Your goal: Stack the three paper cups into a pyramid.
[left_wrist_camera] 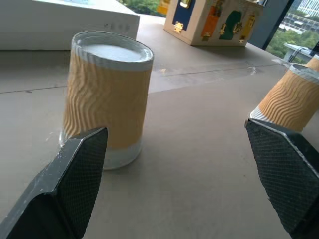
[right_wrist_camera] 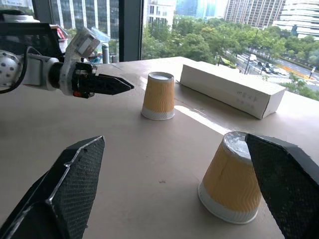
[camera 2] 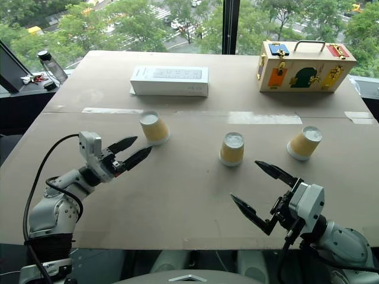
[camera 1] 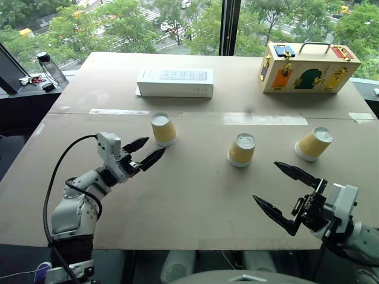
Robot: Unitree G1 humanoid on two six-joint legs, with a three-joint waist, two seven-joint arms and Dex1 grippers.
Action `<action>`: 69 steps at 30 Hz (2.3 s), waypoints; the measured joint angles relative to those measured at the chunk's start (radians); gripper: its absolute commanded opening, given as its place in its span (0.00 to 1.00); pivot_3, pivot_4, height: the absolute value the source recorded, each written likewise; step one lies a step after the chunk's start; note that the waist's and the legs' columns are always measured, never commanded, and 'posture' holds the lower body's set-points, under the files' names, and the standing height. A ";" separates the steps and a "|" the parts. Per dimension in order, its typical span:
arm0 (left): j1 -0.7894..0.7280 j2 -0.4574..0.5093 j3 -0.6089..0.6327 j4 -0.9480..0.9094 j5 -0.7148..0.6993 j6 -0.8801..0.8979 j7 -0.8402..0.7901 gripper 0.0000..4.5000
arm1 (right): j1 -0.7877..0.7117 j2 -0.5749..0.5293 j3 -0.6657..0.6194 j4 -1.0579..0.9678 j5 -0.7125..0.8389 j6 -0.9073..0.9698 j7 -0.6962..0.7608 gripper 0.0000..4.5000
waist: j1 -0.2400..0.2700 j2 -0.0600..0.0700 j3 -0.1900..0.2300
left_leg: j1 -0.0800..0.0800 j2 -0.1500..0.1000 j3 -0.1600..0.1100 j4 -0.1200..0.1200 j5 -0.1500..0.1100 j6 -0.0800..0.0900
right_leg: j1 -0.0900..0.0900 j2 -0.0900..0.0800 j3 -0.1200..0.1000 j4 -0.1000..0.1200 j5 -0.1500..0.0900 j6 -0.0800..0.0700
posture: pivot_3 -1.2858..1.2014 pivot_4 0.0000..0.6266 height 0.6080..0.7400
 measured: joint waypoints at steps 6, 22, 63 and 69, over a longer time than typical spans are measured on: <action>-0.085 0.028 -0.030 0.088 0.051 -0.049 -0.004 1.00 | -0.008 -0.012 0.000 0.011 0.010 0.010 0.009 1.00 | -0.005 0.000 0.000 | -0.001 0.000 0.002 0.000 0.000 0.000 | 0.000 0.000 0.001 0.000 0.002 -0.002 | 0.52 0.24 1.00; -0.375 -0.001 -0.192 0.368 0.212 -0.143 0.015 0.56 | 0.092 0.002 -0.006 0.001 -0.027 -0.005 -0.023 1.00 | -0.030 -0.001 -0.001 | 0.000 0.000 0.002 0.000 0.000 0.000 | 0.000 0.001 0.002 0.001 0.004 0.001 | 0.52 0.24 1.00; -0.407 -0.134 -0.461 0.241 0.214 -0.099 -0.203 0.56 | 0.193 0.067 -0.003 -0.050 -0.136 -0.028 -0.111 1.00 | -0.025 -0.001 -0.001 | -0.001 0.000 0.002 0.000 0.000 0.000 | -0.001 0.002 0.003 0.002 0.004 0.001 | 0.52 0.24 1.00; -0.411 -0.159 -0.460 0.264 0.222 -0.129 -0.204 0.78 | 0.205 0.068 -0.004 -0.050 -0.141 -0.031 -0.114 1.00 | -0.025 -0.001 -0.001 | -0.001 0.000 0.002 0.000 0.000 0.000 | -0.001 0.002 0.003 0.002 0.004 0.001 | 0.52 0.24 1.00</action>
